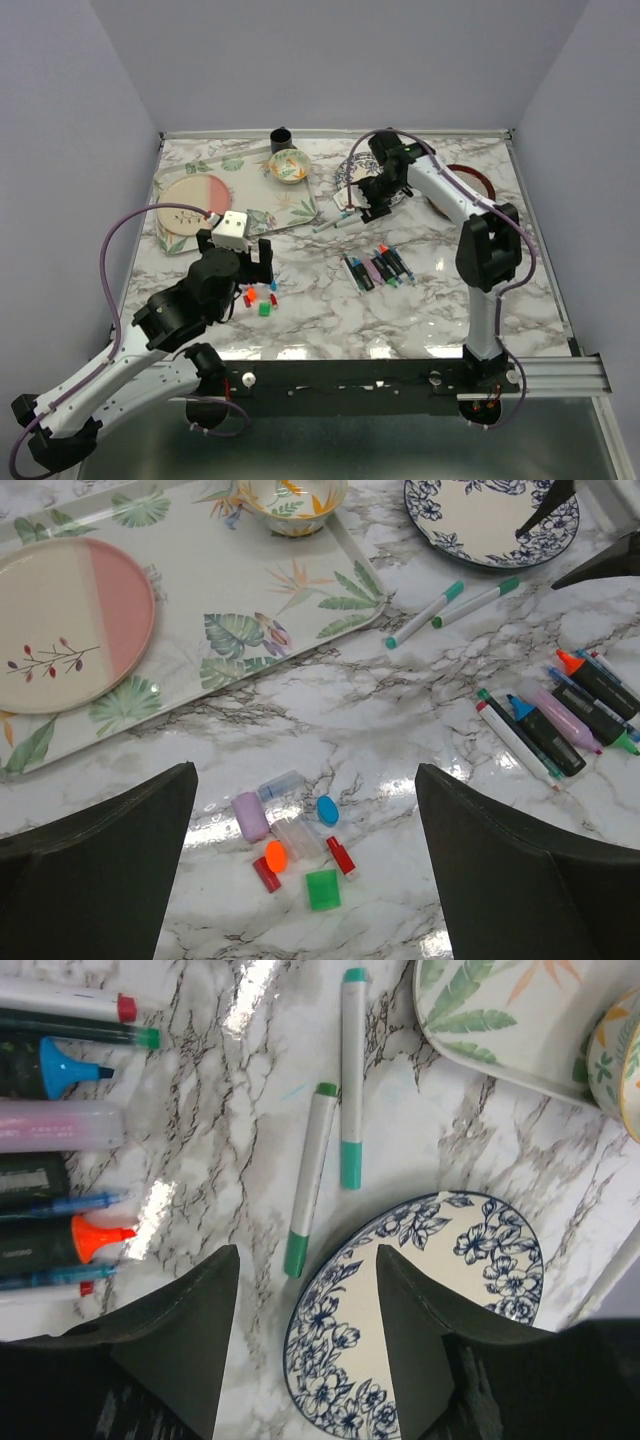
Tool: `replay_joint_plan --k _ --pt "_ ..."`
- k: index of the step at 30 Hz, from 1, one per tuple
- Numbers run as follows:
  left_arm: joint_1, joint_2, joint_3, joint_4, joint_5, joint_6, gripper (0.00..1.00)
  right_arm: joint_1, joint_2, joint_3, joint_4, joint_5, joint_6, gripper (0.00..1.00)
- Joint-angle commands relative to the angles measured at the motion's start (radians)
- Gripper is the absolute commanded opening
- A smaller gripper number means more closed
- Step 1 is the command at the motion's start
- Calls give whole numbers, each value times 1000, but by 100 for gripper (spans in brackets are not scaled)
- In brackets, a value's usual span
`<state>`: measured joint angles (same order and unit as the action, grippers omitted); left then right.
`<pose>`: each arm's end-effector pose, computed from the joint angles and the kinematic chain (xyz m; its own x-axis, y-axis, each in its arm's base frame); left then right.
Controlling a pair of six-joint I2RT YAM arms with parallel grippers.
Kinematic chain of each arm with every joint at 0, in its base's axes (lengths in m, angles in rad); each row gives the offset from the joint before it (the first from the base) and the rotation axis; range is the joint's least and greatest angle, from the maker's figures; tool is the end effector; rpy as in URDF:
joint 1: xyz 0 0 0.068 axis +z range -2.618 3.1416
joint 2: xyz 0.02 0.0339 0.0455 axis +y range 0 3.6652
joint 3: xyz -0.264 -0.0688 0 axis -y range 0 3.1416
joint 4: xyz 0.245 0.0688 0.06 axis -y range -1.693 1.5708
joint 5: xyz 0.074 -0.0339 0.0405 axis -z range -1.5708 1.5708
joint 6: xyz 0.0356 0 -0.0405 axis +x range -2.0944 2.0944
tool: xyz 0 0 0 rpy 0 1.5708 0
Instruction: Open the pen caps
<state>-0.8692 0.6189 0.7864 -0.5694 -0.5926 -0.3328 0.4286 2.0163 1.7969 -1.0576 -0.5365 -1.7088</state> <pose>0.1003 -0.0878 0.3262 -0.3372 -0.0208 -0.9412 0.2028 0.9747 -0.0942 0.3710 0.1895 0.2569 0.6069 -0.6587 -0.4447 -0.7946 -0.4931 -0.3541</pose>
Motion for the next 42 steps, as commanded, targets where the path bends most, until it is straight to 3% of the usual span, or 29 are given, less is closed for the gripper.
replay_joint_plan --k 1,16,31,37,42 --pt "21 -7 -19 29 10 14 99 58 105 70 -10 134 123 63" --pt "87 5 -29 57 96 28 99 99 272 124 146 316 233 56" --pt "121 16 -32 69 142 31 99 119 321 157 74 368 158 47" --pt "128 13 -33 71 146 31 99 128 344 177 -27 388 123 34" --pt "131 15 -33 72 149 31 99 133 337 185 -74 374 118 14"
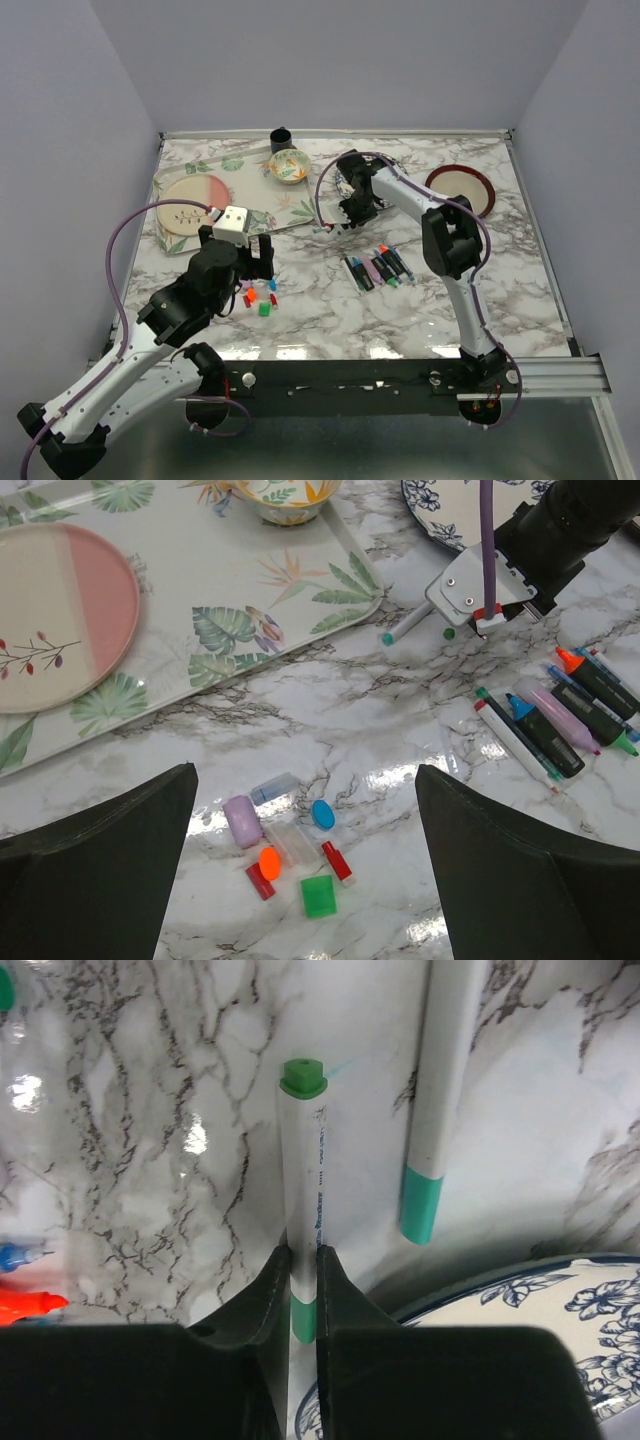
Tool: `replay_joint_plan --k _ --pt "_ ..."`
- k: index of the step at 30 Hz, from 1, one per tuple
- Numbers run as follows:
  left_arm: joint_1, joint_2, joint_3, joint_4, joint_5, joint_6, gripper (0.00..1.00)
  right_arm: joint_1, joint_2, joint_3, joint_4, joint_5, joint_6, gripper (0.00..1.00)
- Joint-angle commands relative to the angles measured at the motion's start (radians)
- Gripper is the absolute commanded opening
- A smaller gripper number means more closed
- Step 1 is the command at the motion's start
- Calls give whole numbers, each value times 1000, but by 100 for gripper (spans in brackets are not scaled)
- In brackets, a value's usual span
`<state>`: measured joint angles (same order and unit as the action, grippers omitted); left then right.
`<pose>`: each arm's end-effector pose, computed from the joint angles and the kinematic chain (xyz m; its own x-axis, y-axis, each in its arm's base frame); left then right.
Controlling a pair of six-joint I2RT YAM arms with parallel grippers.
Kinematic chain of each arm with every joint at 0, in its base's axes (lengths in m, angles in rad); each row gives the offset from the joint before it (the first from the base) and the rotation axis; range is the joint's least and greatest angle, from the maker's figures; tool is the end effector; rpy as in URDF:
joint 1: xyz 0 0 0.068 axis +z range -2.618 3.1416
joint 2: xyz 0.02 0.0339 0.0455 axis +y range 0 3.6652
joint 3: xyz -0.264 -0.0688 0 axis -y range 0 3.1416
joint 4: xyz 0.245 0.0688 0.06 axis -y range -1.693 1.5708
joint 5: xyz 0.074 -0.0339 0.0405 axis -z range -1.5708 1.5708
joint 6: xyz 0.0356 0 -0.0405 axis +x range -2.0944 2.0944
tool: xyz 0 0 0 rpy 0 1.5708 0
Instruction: Open the pen caps
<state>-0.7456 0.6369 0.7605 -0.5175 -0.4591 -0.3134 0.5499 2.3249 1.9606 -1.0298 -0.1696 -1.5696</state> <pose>0.1145 -0.0843 0.3196 -0.3630 -0.0409 -0.9309 0.2056 0.9709 -0.1229 0.3978 0.2509 0.1673 0.5394 -0.8255 -0.1664 -0.8399 -0.5135 -0.1756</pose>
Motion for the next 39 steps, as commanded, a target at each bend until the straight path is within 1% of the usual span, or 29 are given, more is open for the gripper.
replay_joint_plan --k 1,2,5,7,10,11,13,14,16,17,18,21,24,25,27,28,29,31,32,34,36,37,38,39 --pt "8 -3 -7 20 16 11 99 15 24 20 -107 4 -18 11" --pt "8 -5 -7 20 17 11 99 15 21 17 -118 -2 -15 8" --pt "9 -5 -9 20 20 10 99 22 -5 1 -125 -21 46 4" --pt "9 -9 -9 20 25 8 99 28 -39 -28 -130 -41 74 4" --pt "12 -16 -9 22 28 7 99 54 -84 -141 -52 -7 141 9" --pt "14 -17 -10 24 28 7 99 62 -85 -172 -21 7 163 13" --pt "15 -25 -10 24 28 5 99 79 -73 -166 -32 24 215 16" --pt "15 -26 -12 25 25 5 99 84 -53 -155 -47 22 235 21" --pt "17 -34 -12 25 23 4 99 97 -36 -120 -70 22 261 26" --pt "15 -36 -13 28 23 4 99 102 -23 -115 -70 30 272 32" --pt "17 -39 -16 28 22 4 99 107 -18 -108 -75 42 273 34" --pt "20 -37 -13 27 22 4 99 120 2 -100 -84 59 275 39" --pt "23 -39 -13 28 23 4 99 131 31 -69 -110 64 284 40" --pt "22 -39 -13 28 25 4 99 134 36 -54 -113 62 292 40" --pt "25 -39 -15 30 25 4 99 136 45 -46 -118 55 299 32" --pt "25 -40 -15 28 31 4 99 136 51 -40 -119 50 309 26" --pt "28 -42 -15 31 36 4 99 136 54 -26 -119 42 318 15" --pt "31 -48 -18 36 46 4 99 136 50 -14 -112 21 347 8" --pt "32 -51 -20 42 65 4 99 136 42 -12 -84 12 362 2" --pt "35 -57 -24 51 86 2 99 133 16 -15 -47 -19 413 1" --pt "38 -65 -26 62 126 0 99 128 -42 -34 31 -40 453 1" --pt "41 -68 -29 65 141 -7 99 124 -64 -45 57 -63 514 1" --pt "41 -72 -38 80 157 -10 99 117 -115 -54 136 -68 558 1" --pt "41 -77 -41 89 206 -12 99 111 -142 -64 160 -79 585 1"
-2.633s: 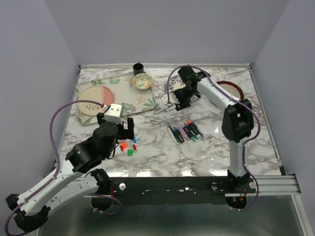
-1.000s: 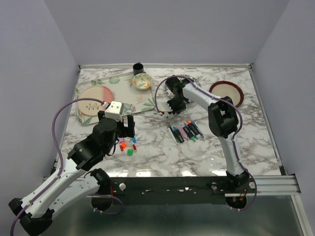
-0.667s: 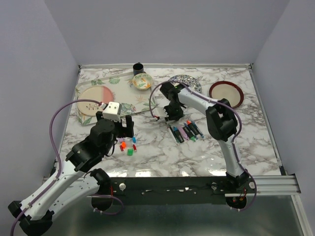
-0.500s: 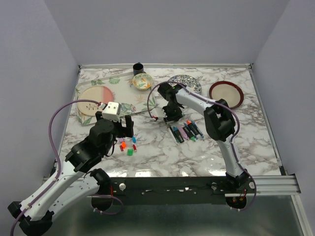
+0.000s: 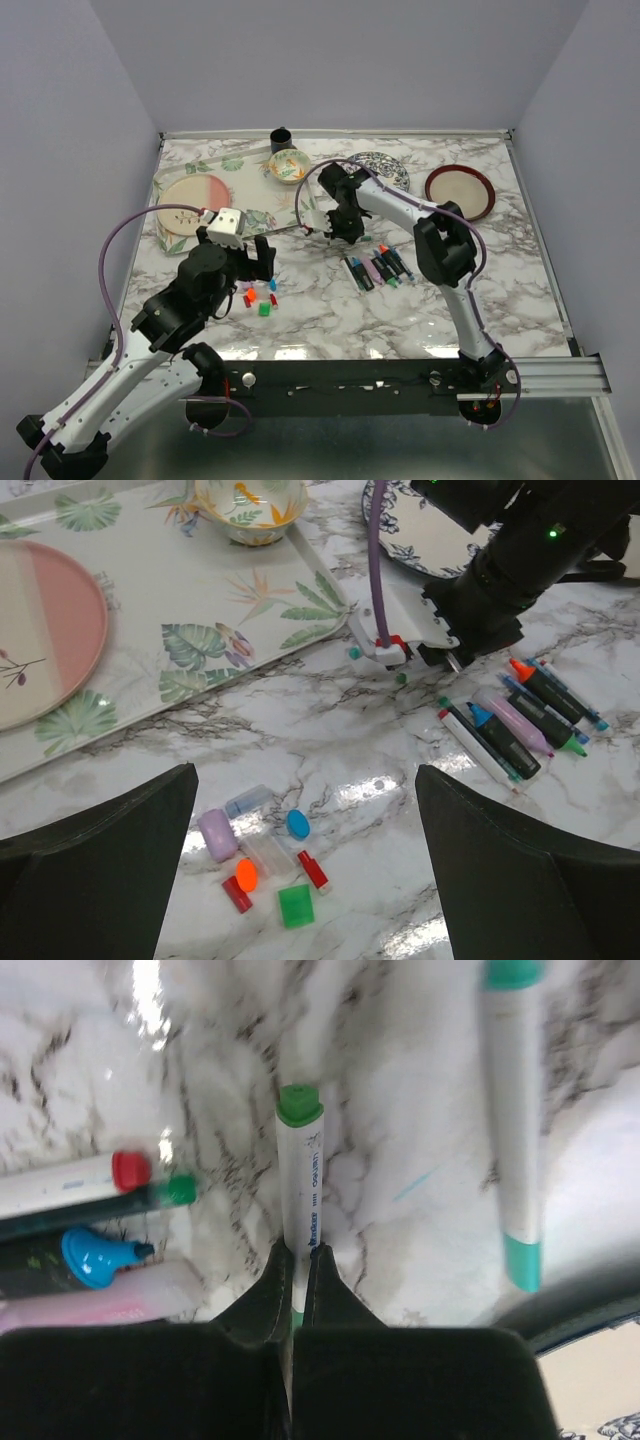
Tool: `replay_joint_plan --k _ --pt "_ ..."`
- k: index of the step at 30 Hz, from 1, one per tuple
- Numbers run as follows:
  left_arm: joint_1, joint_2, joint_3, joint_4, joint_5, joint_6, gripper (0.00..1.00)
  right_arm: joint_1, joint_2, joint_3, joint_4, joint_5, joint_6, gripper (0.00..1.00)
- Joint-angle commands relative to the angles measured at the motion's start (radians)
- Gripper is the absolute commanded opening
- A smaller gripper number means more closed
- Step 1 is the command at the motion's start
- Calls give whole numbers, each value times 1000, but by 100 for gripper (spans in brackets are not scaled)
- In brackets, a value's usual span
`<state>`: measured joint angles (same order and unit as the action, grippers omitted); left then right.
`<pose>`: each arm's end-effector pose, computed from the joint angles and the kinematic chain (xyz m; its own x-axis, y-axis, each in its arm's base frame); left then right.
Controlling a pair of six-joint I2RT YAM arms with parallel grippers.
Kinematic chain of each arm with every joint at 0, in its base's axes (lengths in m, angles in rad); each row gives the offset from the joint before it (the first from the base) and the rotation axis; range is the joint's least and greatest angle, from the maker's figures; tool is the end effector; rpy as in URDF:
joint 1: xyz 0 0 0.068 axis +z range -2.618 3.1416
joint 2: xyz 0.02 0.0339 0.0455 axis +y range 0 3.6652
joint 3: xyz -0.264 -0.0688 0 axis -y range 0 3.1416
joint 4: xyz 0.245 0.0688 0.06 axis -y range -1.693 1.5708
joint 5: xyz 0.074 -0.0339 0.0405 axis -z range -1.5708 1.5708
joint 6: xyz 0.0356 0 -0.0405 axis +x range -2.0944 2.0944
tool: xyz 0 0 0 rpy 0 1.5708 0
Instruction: Open the pen caps
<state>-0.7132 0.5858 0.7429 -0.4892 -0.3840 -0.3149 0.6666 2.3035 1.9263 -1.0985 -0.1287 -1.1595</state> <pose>0.1099 -0.0774 0.3222 -0.3394 -0.0861 -0.9367 0.2457 0.9531 -0.1767 0.3562 0.2861 0.1665 0.2581 -0.9536 -0.1551 -0.9661 -0.2556 -0.0360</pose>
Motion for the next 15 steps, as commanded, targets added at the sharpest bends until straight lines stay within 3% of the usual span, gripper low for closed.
replay_joint_plan --k 1,6,12,15 --pt "11 -27 -28 70 154 -13 99 -12 -154 -58 250 -168 219 1" --pt "12 -3 -45 142 295 -52 99 -58 -410 -211 416 -343 365 1" --pt "6 72 -144 385 479 -263 99 -133 -697 -530 727 -440 890 0" --pt "-28 139 -195 552 501 -341 99 -206 -854 -723 902 -583 1125 0"
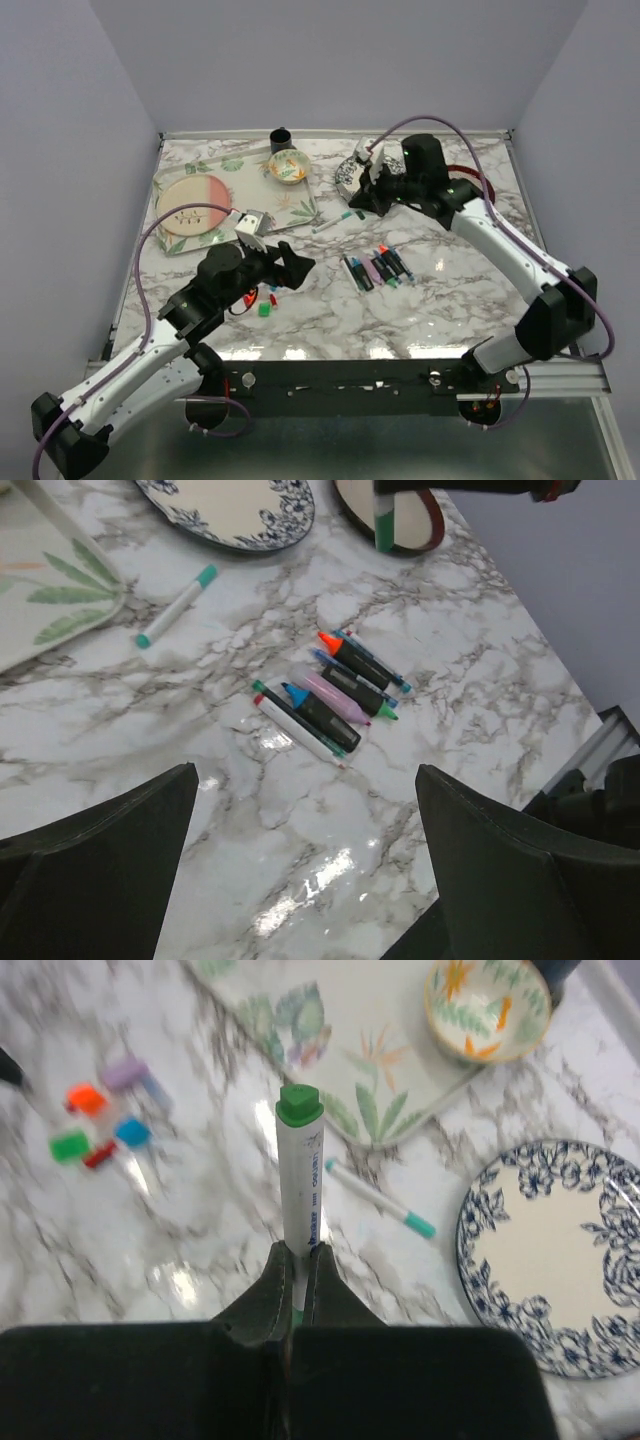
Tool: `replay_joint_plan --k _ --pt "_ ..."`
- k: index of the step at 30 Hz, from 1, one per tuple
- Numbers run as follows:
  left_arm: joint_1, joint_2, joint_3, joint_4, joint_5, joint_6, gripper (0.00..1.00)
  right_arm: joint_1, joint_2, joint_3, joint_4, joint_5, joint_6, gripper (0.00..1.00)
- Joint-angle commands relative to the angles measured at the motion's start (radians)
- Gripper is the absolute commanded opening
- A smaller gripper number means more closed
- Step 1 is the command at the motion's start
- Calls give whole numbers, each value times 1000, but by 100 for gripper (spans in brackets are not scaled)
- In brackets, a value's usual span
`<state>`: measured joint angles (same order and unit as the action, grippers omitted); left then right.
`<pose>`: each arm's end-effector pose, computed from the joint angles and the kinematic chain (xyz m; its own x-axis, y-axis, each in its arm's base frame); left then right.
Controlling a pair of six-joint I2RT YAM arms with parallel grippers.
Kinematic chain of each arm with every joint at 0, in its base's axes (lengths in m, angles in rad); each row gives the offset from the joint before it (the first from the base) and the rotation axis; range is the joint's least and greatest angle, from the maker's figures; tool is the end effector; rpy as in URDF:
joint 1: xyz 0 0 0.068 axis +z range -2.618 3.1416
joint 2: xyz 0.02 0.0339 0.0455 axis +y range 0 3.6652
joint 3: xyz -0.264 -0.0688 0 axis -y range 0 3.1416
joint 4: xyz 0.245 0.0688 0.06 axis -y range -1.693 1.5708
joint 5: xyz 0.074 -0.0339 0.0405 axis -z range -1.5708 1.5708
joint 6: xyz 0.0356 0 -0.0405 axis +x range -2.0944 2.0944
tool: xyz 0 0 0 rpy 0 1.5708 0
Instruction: Open the pen caps
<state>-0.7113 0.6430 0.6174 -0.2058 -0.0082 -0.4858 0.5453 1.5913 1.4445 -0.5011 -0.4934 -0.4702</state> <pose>0.1228 -0.1054 0.3004 -0.4556 -0.2237 -0.8616 0.4908 0.7444 -0.4528 0.2995 0.2014 0.3374 -0.1067 -0.5315 -0.8403 -0.9288 0.3548 -0.1064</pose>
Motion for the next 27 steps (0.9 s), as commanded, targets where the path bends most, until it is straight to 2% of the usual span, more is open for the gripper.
replay_joint_plan --k 1,2,4,6,7,10,13,17,24,27 --pt "-55 105 -74 307 119 -210 99 -105 -174 -287 359 -261 591 0" --pt "-75 130 -74 375 108 -224 99 -134 -235 -336 427 -255 667 0" --pt "-114 217 -59 430 87 -244 99 -156 -287 -444 444 -219 834 1" --pt "-155 314 -18 491 74 -254 98 -177 -358 -524 557 -259 916 1" --pt "-165 346 -2 509 76 -260 98 -188 -378 -597 590 -295 1009 1" --pt "-188 466 57 562 80 -281 94 -238 -441 -697 703 -289 1198 1" --pt "-208 563 116 574 62 -300 86 -295 -464 -742 762 -295 1300 1" --pt "-218 653 206 516 21 -303 74 -320 -464 -783 806 -330 1343 1" --pt "-235 777 323 438 16 -292 67 -331 -461 -792 820 -346 1372 1" --pt "-240 813 364 393 -13 -283 57 -332 -465 -794 825 -349 1380 1"
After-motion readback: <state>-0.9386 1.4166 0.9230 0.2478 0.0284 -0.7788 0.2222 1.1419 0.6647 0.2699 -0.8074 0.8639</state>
